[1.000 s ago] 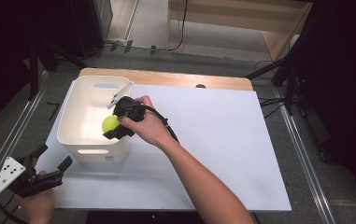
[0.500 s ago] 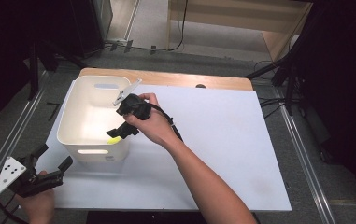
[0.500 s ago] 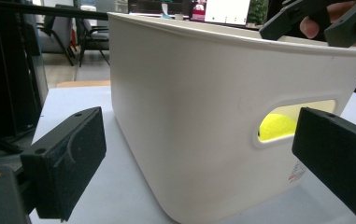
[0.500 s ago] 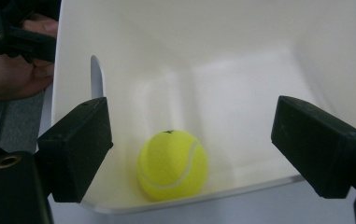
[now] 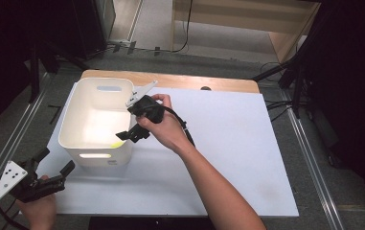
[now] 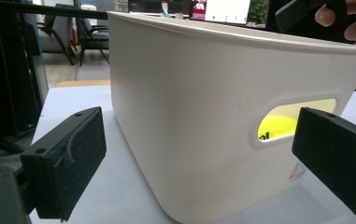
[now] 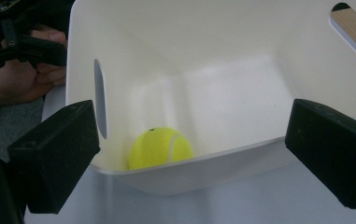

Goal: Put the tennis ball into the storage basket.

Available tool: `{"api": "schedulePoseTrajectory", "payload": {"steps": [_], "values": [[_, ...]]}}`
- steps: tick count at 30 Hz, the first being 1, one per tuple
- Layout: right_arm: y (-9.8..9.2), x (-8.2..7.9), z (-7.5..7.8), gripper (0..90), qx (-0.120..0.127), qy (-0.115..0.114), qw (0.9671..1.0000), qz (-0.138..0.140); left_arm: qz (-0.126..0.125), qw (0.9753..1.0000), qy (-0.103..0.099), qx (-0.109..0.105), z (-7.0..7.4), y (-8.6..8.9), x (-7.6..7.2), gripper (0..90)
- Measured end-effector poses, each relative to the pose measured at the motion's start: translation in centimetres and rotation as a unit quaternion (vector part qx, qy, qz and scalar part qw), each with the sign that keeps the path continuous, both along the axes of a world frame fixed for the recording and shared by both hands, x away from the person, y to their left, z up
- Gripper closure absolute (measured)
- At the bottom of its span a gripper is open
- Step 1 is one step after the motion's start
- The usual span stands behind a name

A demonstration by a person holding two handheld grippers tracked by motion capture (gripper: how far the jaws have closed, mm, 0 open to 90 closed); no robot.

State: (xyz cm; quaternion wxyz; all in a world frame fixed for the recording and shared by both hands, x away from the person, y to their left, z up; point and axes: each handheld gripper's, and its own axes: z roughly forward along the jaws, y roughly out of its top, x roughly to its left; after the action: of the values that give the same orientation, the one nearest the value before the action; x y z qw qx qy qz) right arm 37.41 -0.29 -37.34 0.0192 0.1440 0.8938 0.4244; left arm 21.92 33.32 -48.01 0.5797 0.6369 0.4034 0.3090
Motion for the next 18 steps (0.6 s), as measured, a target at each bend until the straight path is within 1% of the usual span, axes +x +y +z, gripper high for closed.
{"api": "schedulePoseTrajectory", "payload": {"steps": [1,4,7,10,13,18], "values": [[-0.2,0.0,0.0,1.8,0.001,-0.002,1.0,0.001,0.0,1.0,0.0,0.0,0.0,0.0,0.0,2.8],[-1.0,-0.2,0.0,1.8,0.006,-0.009,0.9999,-0.009,0.001,1.0,0.0,0.001,0.0,0.0,0.0,2.8],[-1.4,-0.3,0.0,1.8,0.008,-0.01,0.9998,-0.013,0.001,1.0,-0.001,0.002,0.0,0.0,0.0,2.8],[-2.1,-0.4,-0.1,1.1,0.011,-0.007,0.9997,-0.021,0.001,1.0,-0.001,0.001,0.0,0.0,0.0,2.8],[-2.7,-0.6,-0.4,0.0,0.011,-0.01,0.9996,-0.025,0.001,1.0,0.001,0.002,0.0,-0.1,0.0,2.8],[-4.0,-0.9,-0.8,0.0,0.017,-0.005,0.999,-0.041,0.001,1.0,0.001,0.004,0.0,-0.1,0.0,2.8]]}}
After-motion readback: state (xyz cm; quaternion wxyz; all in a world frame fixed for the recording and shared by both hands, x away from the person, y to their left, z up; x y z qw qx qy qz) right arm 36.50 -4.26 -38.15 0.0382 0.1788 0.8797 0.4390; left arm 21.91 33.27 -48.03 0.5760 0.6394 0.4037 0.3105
